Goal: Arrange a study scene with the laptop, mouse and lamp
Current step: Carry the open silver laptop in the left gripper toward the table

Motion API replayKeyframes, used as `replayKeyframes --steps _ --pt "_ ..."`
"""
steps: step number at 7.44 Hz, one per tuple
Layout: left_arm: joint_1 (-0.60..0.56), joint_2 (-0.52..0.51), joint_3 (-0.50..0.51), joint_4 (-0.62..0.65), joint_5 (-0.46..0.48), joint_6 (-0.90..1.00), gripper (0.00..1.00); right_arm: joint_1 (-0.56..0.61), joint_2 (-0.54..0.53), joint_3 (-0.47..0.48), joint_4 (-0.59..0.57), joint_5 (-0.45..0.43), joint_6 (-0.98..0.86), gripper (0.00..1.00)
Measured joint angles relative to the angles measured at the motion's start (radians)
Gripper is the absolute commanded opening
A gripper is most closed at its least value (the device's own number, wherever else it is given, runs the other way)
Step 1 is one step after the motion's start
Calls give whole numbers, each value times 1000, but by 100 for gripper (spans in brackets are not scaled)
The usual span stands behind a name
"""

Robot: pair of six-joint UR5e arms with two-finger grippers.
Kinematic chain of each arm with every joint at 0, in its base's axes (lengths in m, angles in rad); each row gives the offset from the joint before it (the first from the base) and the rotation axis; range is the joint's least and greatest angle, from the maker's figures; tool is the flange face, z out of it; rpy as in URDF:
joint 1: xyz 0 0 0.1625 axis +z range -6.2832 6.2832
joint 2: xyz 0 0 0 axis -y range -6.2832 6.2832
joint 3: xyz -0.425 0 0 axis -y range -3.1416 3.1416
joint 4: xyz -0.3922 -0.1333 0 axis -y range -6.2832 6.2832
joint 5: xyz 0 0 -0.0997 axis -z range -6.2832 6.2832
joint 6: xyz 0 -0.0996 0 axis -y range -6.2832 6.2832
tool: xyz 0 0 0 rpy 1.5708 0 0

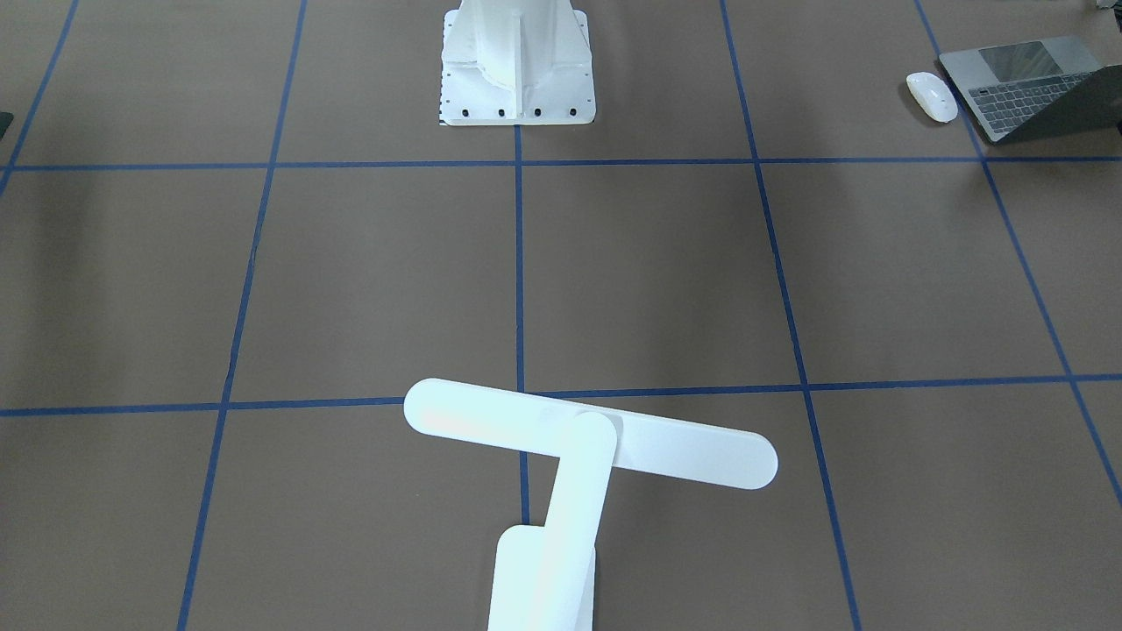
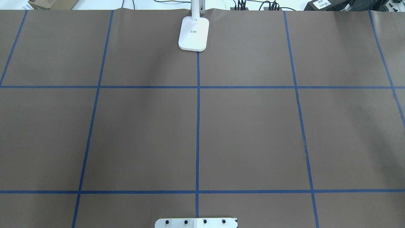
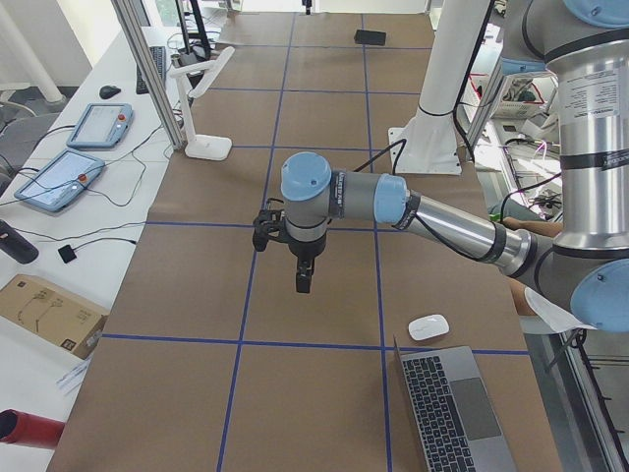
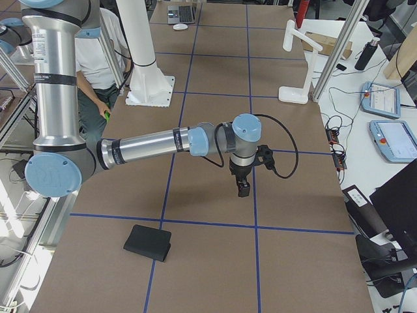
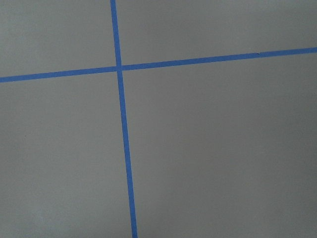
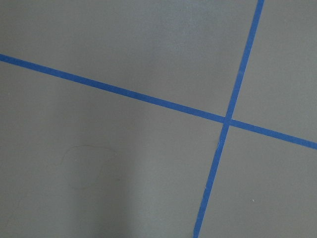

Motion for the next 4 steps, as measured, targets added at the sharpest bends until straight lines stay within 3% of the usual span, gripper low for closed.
replayKeyframes --steps 2,4 --pt "-15 51 14 2 0 -5 99 0 -5 -8 43 11 3 99" --pt "-121 82 62 3 4 -10 99 0 -9 -12 57 32 2 99"
